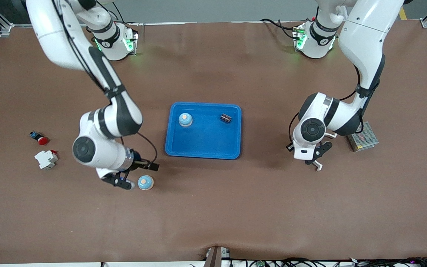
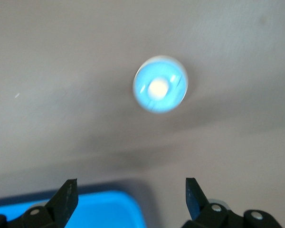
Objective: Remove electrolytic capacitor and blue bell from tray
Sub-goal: 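Place the capacitor by the white arc with the left gripper while the right gripper returns, then grasp the second bell with the right gripper while the left gripper grasps the capacitor, then carry the bell off the tray with the right gripper while the left places the capacitor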
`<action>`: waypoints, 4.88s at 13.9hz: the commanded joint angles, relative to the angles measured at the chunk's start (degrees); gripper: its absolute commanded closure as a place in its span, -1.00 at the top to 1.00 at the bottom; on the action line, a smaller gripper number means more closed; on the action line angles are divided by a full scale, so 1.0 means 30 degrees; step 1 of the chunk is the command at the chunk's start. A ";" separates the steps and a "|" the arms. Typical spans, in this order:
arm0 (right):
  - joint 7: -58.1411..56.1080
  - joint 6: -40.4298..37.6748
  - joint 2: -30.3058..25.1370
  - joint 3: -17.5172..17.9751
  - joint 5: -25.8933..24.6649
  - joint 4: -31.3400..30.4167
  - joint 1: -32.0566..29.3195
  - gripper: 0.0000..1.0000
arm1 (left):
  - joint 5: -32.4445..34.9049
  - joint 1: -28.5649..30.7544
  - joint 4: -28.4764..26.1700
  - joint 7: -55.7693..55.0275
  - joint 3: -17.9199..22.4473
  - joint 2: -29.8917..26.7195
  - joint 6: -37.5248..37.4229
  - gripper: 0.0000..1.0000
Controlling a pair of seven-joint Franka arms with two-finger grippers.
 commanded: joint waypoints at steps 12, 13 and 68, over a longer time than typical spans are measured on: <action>0.5939 0.8213 -0.3277 -0.0208 -0.0450 -0.9674 0.5729 1.00 | 0.0125 -0.0201 0.1815 -0.0213 -0.0205 0.0392 0.1158 1.00; 0.6144 0.8212 -0.3278 -0.0208 -0.0451 -0.9674 0.5847 1.00 | 0.0066 -0.0260 0.1844 -0.0590 -0.0525 0.0156 0.0691 1.00; -0.8561 0.8532 -0.4071 -0.0354 -0.0451 -1.2047 -0.2648 -1.00 | 0.3227 0.8382 0.4657 0.1105 -0.3751 0.2582 -0.2332 -1.00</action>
